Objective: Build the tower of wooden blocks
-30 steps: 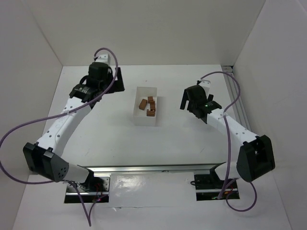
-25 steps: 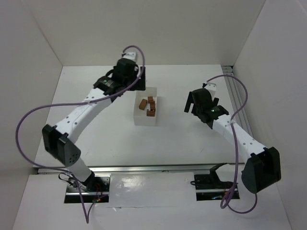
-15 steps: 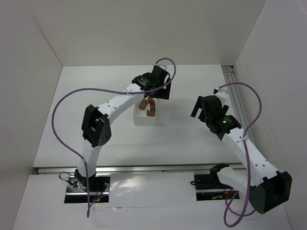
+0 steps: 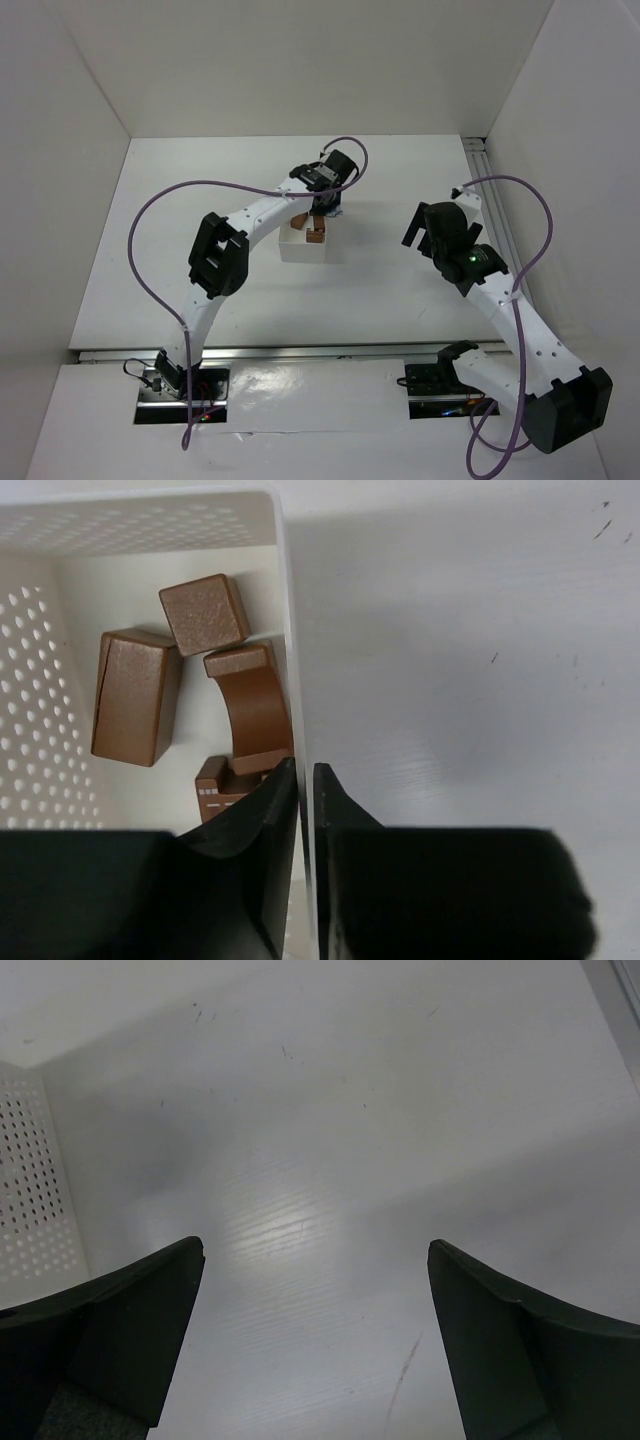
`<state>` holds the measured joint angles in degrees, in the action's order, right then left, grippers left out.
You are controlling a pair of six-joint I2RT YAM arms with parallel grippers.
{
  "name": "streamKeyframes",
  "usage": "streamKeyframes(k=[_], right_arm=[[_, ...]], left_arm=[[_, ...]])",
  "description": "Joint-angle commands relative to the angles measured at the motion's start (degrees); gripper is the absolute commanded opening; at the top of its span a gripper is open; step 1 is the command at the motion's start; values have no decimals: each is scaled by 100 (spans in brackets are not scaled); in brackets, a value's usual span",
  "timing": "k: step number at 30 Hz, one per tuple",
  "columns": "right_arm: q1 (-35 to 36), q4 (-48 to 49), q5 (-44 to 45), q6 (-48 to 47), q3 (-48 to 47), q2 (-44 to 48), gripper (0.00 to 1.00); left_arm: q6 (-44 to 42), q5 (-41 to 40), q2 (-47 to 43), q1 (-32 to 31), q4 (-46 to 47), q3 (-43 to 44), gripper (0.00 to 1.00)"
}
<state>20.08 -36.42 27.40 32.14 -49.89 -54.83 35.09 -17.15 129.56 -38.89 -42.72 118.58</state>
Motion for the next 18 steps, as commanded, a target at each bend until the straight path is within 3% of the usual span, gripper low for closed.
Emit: streamKeyframes(k=[1, 7, 12, 18], right_arm=[[-30, -75, 29, 73, 67, -1, 100], [-30, -23, -24, 73, 67, -63, 100], [-30, -23, -77, 20, 15, -116, 100], [-30, -23, -15, -93, -179, -116, 100]], left_arm=[[112, -53, -36, 13, 106, -55, 23], [-20, 27, 17, 13, 45, -55, 24], [-20, 97, -9, 13, -26, -2, 0], [-512, 1071, -808, 13, -114, 174, 0]])
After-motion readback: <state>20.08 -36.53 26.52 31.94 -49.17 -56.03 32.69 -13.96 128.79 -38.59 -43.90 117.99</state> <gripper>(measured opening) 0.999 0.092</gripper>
